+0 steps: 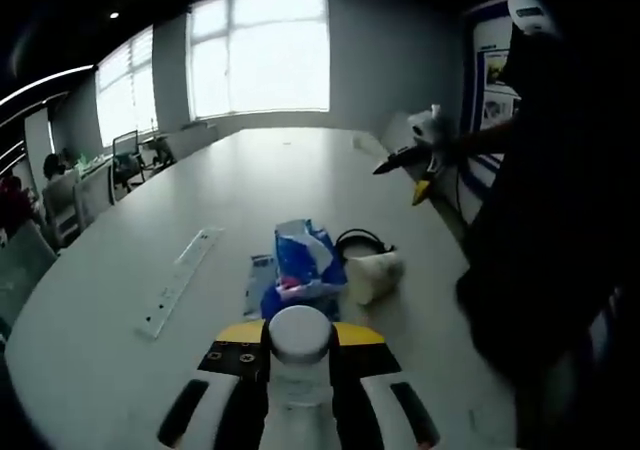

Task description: Arrange the tabletop items into an orderly group along one side of the table until the central work area is clear of visible clutter.

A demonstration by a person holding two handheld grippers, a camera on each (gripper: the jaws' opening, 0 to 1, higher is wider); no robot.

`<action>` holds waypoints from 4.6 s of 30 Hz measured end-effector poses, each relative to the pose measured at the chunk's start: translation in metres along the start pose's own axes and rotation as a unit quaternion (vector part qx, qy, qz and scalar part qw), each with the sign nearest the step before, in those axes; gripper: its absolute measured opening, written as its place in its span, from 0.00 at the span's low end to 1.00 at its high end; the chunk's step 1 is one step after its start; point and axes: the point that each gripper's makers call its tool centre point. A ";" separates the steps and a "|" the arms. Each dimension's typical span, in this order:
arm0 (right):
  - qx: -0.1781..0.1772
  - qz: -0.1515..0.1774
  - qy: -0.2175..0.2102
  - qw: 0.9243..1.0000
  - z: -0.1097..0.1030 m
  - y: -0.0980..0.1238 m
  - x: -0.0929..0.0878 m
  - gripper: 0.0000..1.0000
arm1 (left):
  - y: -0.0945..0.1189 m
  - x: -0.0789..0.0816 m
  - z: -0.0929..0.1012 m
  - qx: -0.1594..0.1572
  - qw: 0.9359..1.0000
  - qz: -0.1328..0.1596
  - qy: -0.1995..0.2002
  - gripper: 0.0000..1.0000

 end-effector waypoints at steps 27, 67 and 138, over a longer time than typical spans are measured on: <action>0.017 0.012 0.000 1.000 -0.002 -0.004 0.007 0.91 | 0.010 0.007 -0.015 0.021 0.998 0.034 0.047 0.32; 0.080 0.057 -0.011 0.995 -0.002 -0.025 0.043 0.91 | 0.031 0.028 0.036 0.251 0.949 0.053 0.184 0.57; 0.084 0.032 0.019 0.996 -0.005 -0.125 0.064 0.30 | -0.129 -0.016 0.046 0.299 0.871 0.039 0.389 0.33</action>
Point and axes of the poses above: the point that each gripper's makers call its tool centre point, and the gripper's own axes: y roughly backward along the fingers, z roughly to its right, x roughly out of its top, and after that the axes turned 1 degree about -z, right-handed
